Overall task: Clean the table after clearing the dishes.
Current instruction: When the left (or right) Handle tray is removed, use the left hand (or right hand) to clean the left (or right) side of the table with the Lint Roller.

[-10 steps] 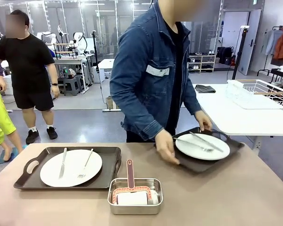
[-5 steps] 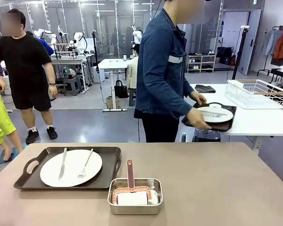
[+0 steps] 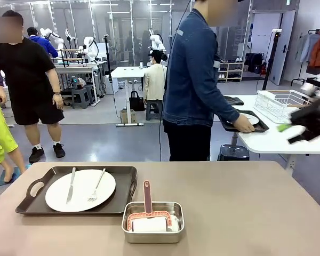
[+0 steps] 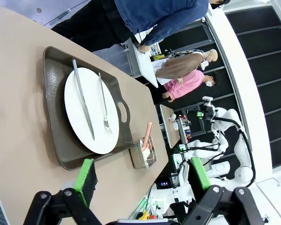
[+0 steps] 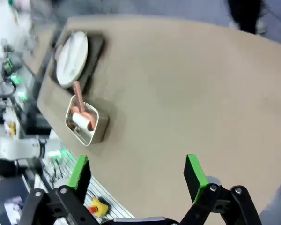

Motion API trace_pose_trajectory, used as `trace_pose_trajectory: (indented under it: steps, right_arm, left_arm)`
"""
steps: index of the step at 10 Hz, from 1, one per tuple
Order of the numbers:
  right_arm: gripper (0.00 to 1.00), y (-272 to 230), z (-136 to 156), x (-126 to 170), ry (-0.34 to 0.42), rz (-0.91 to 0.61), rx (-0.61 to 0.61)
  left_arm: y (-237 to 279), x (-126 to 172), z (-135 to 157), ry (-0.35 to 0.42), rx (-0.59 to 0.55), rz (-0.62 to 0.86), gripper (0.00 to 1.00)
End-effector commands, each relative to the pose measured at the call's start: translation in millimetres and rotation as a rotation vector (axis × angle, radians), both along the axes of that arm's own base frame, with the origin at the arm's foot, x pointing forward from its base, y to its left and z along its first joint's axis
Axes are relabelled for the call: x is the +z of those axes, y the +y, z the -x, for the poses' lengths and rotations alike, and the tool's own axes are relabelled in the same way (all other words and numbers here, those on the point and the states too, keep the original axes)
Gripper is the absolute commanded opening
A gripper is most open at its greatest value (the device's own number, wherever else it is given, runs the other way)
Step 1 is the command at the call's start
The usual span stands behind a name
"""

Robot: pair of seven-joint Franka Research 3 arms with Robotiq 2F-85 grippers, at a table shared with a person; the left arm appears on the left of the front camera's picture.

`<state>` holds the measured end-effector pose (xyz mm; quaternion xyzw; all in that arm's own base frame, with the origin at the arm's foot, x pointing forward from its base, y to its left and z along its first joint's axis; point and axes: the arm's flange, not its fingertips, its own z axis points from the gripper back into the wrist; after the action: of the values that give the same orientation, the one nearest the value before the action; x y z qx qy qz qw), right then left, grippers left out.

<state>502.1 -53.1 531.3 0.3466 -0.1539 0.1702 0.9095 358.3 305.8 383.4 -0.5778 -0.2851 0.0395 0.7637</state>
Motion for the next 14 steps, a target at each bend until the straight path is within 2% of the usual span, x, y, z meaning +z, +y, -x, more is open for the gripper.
trace_pose_trajectory:
  steps: [1,4,6,8,10,12,14]
  right_arm:
    - [1.0,64,-26,18,-0.068,0.204,0.193]
    - [1.0,198,-47,38,-0.132,0.404,0.485]
    - [1.0,267,-49,24,-0.133,0.48,0.666]
    - [1.0,338,-40,3,-0.143,0.522,0.852]
    - [1.0,386,-33,-13,-0.182,0.56,0.99]
    - [1.0,421,-26,-22,-0.125,0.52,1.112]
    - [1.0,422,-23,-26,-0.101,0.539,1.15]
  left_arm:
    - [0,-1,3,-0.015,-0.004,0.003,1.0]
    - [0,-1,3,-0.015,-0.004,0.003,1.0]
    - [0,-1,3,-0.015,-0.004,0.003,1.0]
    - [0,-1,3,-0.015,-0.004,0.003,1.0]
    - [0,-1,3,-0.015,-0.004,0.003,1.0]
    - [0,-1,3,-0.015,-0.004,0.003,1.0]
    - [0,-1,3,-0.015,-0.004,0.003,1.0]
